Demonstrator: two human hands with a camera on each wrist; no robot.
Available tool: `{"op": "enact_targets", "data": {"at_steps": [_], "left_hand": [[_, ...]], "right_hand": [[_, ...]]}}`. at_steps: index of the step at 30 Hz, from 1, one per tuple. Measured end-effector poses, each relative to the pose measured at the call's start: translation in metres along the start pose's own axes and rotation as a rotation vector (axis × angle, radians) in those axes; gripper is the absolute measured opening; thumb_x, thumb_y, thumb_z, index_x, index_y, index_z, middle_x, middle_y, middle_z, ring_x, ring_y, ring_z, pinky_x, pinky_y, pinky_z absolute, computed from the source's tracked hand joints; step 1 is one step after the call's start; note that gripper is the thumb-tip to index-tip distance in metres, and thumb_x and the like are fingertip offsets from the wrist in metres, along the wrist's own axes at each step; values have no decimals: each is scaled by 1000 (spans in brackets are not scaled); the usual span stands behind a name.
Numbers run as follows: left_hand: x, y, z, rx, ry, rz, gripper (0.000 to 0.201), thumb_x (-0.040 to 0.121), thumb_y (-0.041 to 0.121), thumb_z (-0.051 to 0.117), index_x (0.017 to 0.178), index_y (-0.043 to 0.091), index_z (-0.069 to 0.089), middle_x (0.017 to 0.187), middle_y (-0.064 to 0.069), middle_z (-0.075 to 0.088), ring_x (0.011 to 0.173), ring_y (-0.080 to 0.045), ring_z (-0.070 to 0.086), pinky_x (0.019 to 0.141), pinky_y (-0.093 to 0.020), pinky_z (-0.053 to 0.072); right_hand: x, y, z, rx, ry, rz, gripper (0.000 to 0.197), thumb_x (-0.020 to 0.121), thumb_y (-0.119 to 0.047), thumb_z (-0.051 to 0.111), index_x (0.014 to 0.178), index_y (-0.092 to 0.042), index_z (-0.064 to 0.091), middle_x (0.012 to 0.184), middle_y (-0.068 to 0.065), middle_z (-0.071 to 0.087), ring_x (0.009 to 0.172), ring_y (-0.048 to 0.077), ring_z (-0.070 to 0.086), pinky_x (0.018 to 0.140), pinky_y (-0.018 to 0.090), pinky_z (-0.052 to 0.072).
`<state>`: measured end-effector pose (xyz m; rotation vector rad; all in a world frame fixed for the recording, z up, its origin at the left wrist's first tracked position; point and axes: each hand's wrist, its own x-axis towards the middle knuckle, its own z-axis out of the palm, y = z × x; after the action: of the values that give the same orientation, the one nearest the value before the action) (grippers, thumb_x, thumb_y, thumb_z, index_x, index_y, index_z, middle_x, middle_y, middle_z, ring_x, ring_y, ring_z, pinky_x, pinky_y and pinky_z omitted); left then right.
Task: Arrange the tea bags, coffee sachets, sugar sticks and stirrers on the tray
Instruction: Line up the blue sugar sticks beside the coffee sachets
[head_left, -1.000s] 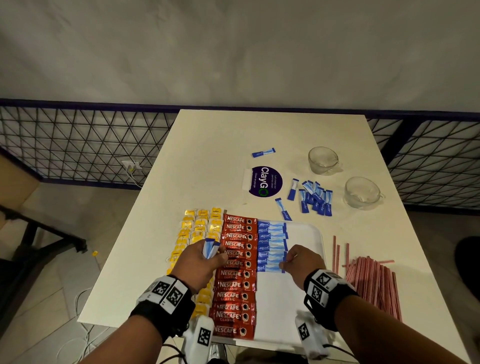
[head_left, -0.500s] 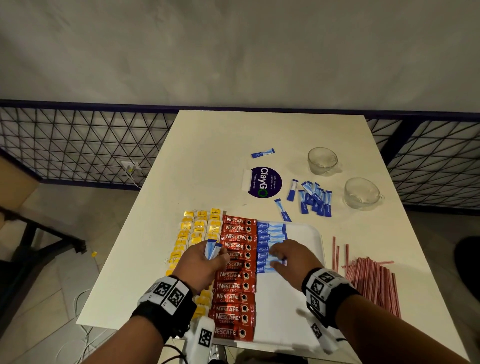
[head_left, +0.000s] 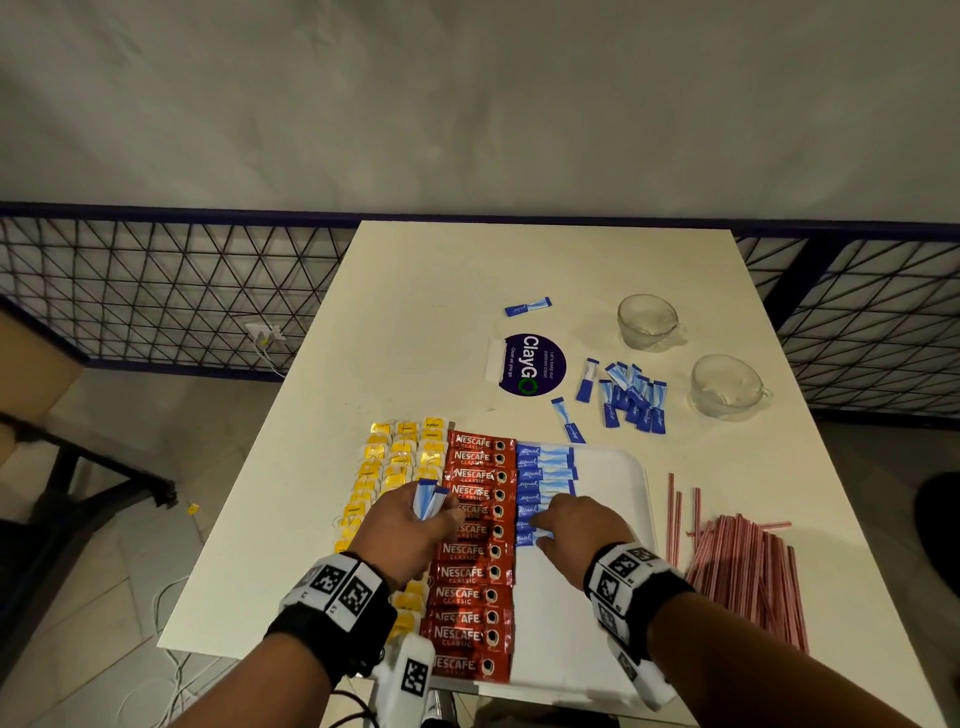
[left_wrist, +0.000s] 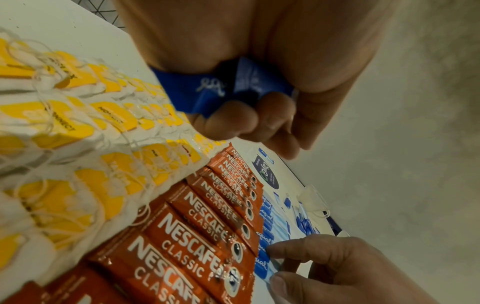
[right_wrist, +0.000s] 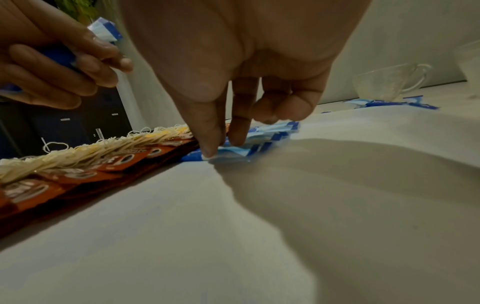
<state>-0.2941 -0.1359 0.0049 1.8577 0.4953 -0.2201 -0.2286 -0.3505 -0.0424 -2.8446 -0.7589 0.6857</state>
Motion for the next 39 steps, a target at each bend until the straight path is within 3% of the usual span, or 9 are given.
{"op": "enact_targets", "data": {"at_steps": [12, 16, 19, 21, 23, 27, 30, 34, 39], "left_hand": [[1, 1, 0, 9, -2, 14, 6, 87, 17, 68, 88, 13, 64, 61, -4, 63, 34, -10, 42, 41, -26, 39], [-4, 2, 2, 48, -94, 9, 9, 88, 18, 67, 91, 12, 61, 54, 0, 59, 39, -16, 47, 42, -26, 42], [-8, 8, 8, 76, -213, 56, 11, 89, 20, 67, 91, 20, 56, 55, 0, 60, 43, -17, 52, 44, -26, 43], [-7, 13, 11, 76, -250, 87, 14, 86, 21, 69, 89, 22, 55, 58, -1, 62, 44, -19, 53, 46, -27, 43], [-4, 16, 13, 62, -261, 89, 16, 84, 21, 71, 91, 18, 56, 60, -2, 63, 45, -19, 54, 47, -28, 43], [-1, 20, 12, 130, -273, 140, 20, 81, 27, 73, 88, 15, 59, 59, 3, 61, 46, -11, 53, 53, -30, 45], [-1, 21, 6, 82, -271, 113, 19, 85, 25, 72, 85, 12, 58, 54, 4, 59, 42, -12, 50, 49, -26, 43], [-1, 18, -14, -161, -222, 96, 16, 85, 25, 70, 79, 13, 61, 68, -14, 63, 38, -17, 44, 44, -24, 38], [1, 20, -35, 8, -214, 151, 10, 91, 18, 64, 81, 15, 61, 63, -8, 56, 36, -16, 39, 42, -24, 36]], "right_hand": [[-2, -2, -5, 42, 39, 4, 37, 97, -43, 44, 128, -27, 57, 126, 0, 56, 113, 19, 53, 95, 31, 45], [-8, -15, -31, 413, 118, 14, 32, 96, -42, 48, 122, -28, 61, 116, -9, 60, 105, 9, 56, 91, 24, 43], [-11, -33, -51, 797, 74, -68, 16, 91, -40, 60, 104, -34, 67, 105, -12, 66, 96, 4, 60, 88, 25, 48], [-12, -39, -58, 837, 51, -124, 1, 87, -37, 66, 87, -37, 67, 91, -10, 69, 86, 4, 62, 83, 26, 52], [-13, -42, -62, 837, 63, -134, 6, 86, -33, 69, 80, -34, 67, 85, -6, 69, 81, 7, 63, 80, 28, 52], [-14, -41, -65, 895, 65, -151, 7, 87, -29, 68, 80, -26, 68, 83, -2, 70, 81, 12, 65, 77, 30, 52], [-13, -38, -68, 943, 99, -106, 13, 89, -26, 66, 75, -27, 65, 73, -7, 65, 63, -2, 56, 66, 22, 44], [-11, -42, -72, 1035, 148, 26, 23, 92, -17, 60, 70, -22, 57, 63, -7, 58, 46, -2, 45, 60, 23, 39], [-14, -67, -79, 1150, 121, 43, 10, 94, -20, 59, 89, -12, 64, 57, 1, 58, 42, 5, 45, 47, 18, 37]]}}
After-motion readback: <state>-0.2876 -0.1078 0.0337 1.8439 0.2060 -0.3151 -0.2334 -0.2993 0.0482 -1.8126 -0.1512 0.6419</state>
